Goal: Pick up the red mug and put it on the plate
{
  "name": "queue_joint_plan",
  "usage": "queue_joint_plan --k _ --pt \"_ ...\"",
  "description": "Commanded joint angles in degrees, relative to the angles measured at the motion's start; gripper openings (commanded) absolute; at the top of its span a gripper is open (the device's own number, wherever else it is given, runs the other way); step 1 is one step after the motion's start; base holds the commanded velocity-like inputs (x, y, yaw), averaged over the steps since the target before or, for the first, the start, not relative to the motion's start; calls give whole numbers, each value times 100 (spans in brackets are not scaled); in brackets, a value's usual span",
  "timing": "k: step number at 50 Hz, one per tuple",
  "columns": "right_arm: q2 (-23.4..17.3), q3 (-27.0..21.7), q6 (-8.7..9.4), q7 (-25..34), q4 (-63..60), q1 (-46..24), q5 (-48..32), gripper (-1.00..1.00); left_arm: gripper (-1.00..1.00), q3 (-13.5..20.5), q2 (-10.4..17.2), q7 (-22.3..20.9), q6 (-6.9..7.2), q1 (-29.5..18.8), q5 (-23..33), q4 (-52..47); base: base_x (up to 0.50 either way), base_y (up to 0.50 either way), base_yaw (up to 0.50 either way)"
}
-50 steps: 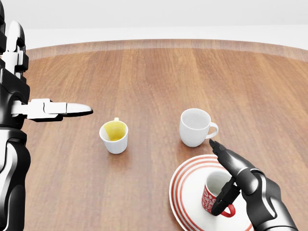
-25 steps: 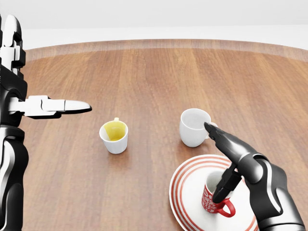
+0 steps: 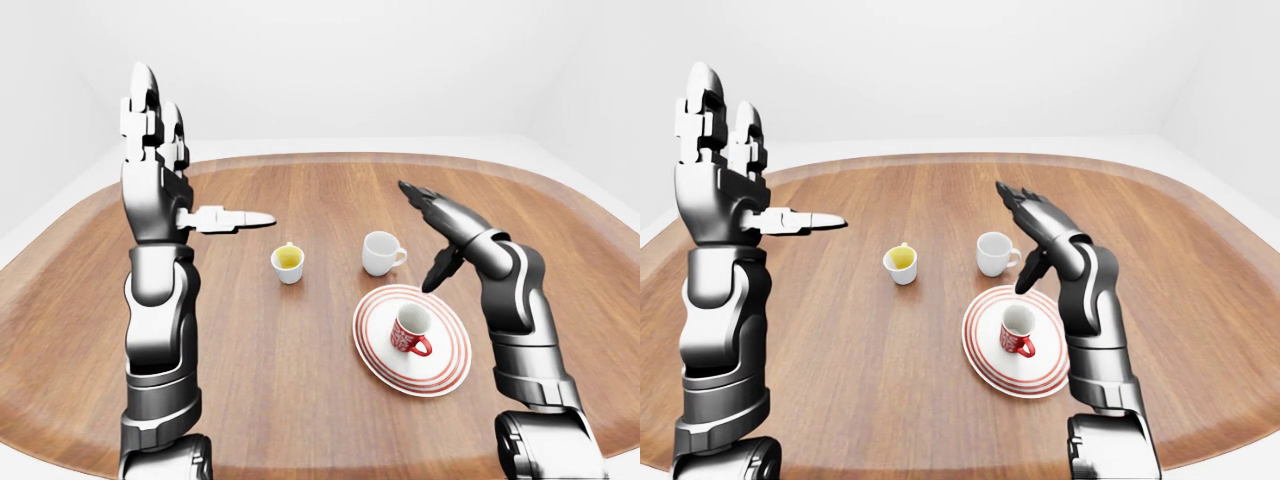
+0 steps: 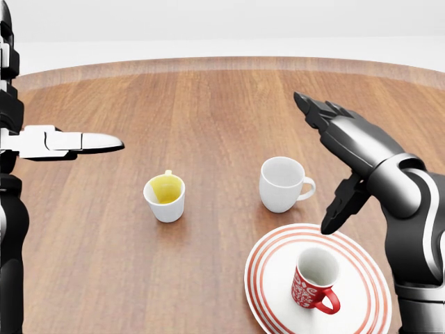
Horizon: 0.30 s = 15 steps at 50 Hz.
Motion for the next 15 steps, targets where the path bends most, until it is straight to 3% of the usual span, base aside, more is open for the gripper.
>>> queue_joint_plan --k 1,15 --pt "-177 -132 0 0 -493 -449 206 100 100 56 70 18 0 -115 -69 -237 0 0 0" --pt "-337 -156 0 0 -969 -789 417 100 100 84 132 29 0 -134 -146 -667 0 0 0"
